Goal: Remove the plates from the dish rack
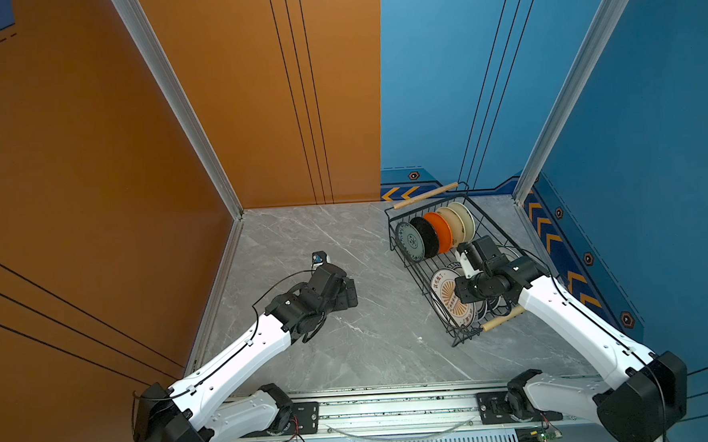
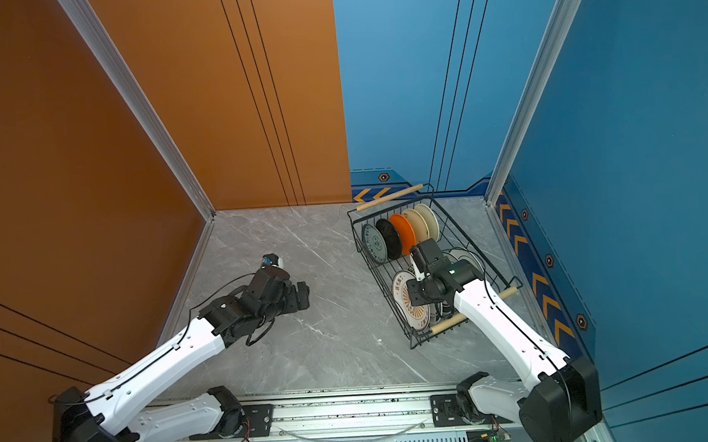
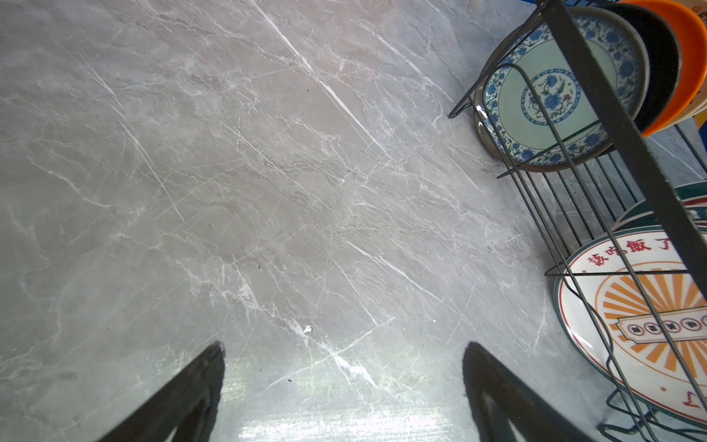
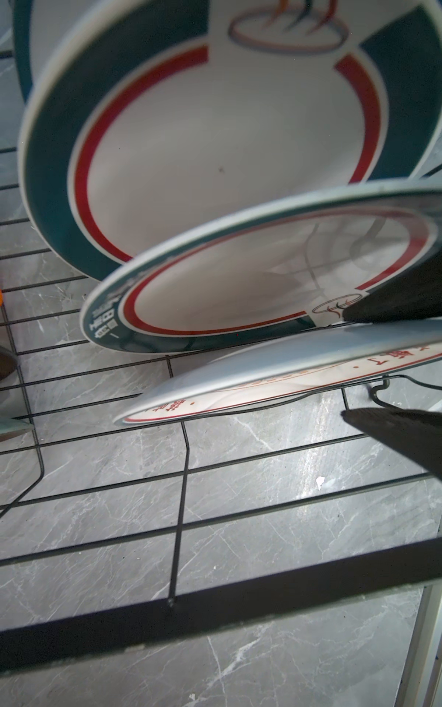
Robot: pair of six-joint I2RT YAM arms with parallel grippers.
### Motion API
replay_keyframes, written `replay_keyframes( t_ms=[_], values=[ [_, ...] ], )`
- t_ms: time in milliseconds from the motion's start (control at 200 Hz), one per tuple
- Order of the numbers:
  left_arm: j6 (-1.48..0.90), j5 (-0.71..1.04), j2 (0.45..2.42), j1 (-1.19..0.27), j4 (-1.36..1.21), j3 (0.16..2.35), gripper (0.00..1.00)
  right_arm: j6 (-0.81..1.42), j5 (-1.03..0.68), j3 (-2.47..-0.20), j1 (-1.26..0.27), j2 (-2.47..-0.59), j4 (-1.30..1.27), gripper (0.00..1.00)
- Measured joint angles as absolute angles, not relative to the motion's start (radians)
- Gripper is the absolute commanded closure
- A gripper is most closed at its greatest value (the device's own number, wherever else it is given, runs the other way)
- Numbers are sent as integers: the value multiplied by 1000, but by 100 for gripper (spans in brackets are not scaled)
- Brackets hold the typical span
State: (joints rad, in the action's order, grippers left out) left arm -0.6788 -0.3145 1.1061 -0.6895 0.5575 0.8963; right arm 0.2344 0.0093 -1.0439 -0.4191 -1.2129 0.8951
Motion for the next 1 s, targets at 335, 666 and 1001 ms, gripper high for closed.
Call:
replay_keyframes(
  t_ms=[335,666,1001],
  values=[
    [-682,-315,1081,-690,557,873,2,237,35,-1021,-427,-1233,872,77],
    [-697,-324,1061,-696,549,847,2,241,75,-1010,-451,-1231,870,86],
    [-705,-356,1043,-713,546,837,2,233,124,-993,-472,-1201,879,92]
  ],
)
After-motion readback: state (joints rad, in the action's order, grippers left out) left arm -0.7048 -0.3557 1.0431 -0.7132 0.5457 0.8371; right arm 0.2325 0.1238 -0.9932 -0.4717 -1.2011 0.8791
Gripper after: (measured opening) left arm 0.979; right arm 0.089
